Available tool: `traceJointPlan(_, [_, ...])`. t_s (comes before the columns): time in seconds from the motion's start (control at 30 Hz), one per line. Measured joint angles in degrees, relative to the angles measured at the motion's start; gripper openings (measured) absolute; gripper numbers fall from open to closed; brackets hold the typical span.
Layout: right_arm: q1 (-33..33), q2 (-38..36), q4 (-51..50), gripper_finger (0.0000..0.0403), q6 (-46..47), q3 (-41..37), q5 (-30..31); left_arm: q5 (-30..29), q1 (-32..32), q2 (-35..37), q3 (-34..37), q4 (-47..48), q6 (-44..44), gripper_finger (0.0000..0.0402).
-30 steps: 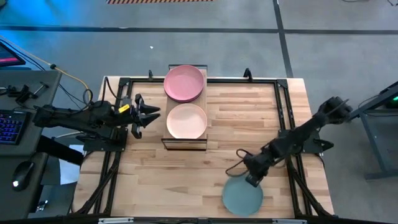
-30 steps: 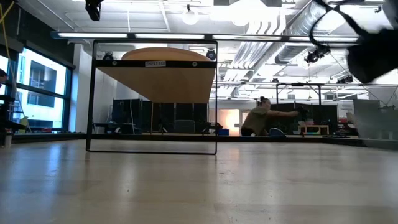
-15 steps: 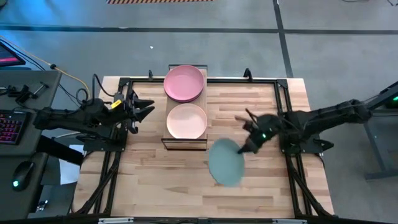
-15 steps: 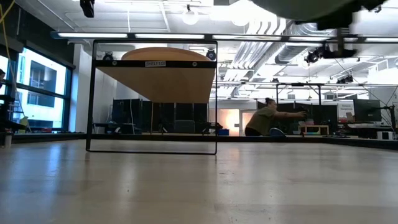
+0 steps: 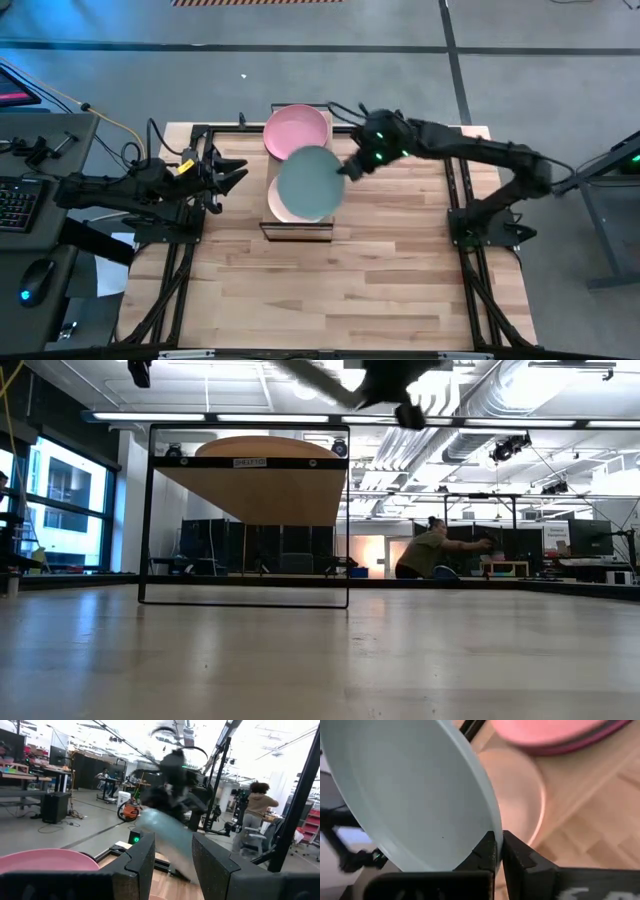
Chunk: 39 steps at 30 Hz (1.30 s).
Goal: Place and stack plates onto a shelf
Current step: Stack the gray plate on top of the light orange plate on the shelf
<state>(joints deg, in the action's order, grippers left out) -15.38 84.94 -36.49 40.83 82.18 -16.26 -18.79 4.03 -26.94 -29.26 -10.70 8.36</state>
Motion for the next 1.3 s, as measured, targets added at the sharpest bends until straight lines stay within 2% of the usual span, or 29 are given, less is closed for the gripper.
traceJointPlan(0.17, [-2.2, 9.3, -2.3, 0.0, -0.9, 7.1, -0.8, -0.1, 0.0, 0.0, 0.0, 0.0, -1.5, 0.0117])
traceJointPlan(0.3, [-1.3, 13.5, -3.9, 0.0, -1.3, 8.9, -4.3, -0.1, 0.0, 0.0, 0.0, 0.0, -1.5, 0.0117])
traceJointPlan(1.0, [-0.3, 14.6, -6.2, 0.0001, -2.3, 8.8, -2.3, 0.0, 0.0, 0.0, 0.0, 0.1, -1.6, 0.0117])
traceJointPlan(1.13, [-0.3, 14.6, -6.2, 0.0021, -3.3, 8.8, -2.3, 0.0, 0.0, 0.0, 0.0, 0.1, -1.3, 0.0117])
traceJointPlan(1.3, [-0.2, 14.6, -6.1, 0.0077, -3.8, 8.7, -2.3, 0.0, 0.0, 0.0, 0.0, 0.1, -1.1, 0.0117])
